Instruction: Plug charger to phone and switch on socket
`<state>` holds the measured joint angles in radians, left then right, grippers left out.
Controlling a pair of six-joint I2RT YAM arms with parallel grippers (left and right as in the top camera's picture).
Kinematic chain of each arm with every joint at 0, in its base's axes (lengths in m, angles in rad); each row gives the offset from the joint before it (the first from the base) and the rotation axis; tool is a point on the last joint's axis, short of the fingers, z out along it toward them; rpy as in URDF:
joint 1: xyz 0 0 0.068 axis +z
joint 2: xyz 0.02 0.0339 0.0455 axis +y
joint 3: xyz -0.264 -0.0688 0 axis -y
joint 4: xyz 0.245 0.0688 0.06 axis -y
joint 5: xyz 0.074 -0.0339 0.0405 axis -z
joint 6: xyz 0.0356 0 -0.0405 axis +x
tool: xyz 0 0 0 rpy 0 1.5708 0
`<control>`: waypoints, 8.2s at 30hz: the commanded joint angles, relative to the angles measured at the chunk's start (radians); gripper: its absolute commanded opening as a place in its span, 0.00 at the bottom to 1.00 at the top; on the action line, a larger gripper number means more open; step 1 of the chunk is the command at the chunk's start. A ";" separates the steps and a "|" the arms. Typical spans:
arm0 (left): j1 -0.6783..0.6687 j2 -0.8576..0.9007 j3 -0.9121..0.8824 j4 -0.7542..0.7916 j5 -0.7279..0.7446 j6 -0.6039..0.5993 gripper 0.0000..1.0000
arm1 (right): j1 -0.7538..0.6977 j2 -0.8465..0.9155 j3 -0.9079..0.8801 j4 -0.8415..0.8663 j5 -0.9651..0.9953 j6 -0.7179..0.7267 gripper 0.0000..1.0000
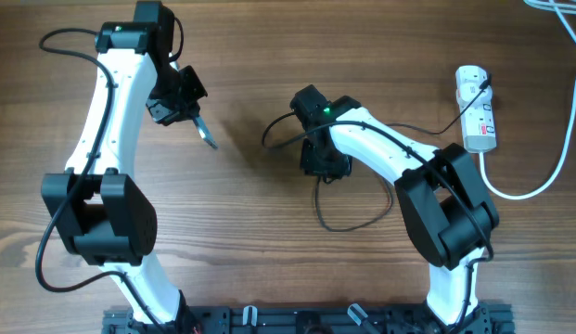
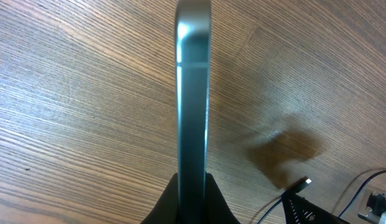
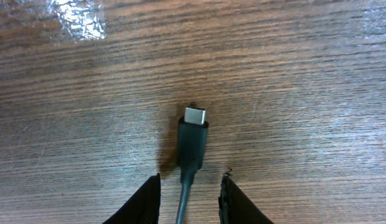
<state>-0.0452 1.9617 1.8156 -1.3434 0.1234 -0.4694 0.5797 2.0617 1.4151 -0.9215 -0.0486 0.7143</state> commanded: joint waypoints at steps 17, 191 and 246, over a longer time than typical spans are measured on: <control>-0.003 -0.034 0.015 -0.004 -0.012 -0.014 0.04 | 0.006 0.018 -0.017 -0.005 0.021 0.022 0.29; -0.179 -0.034 0.014 0.381 1.070 0.306 0.04 | 0.005 -0.627 -0.087 0.121 -0.288 -0.108 0.05; -0.179 -0.034 0.014 0.381 1.064 0.309 0.04 | 0.005 -0.612 -0.087 0.121 -0.288 -0.103 0.05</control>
<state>-0.2245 1.9617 1.8153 -0.9642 1.1244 -0.1841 0.5816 1.4361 1.3281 -0.8059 -0.3492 0.6052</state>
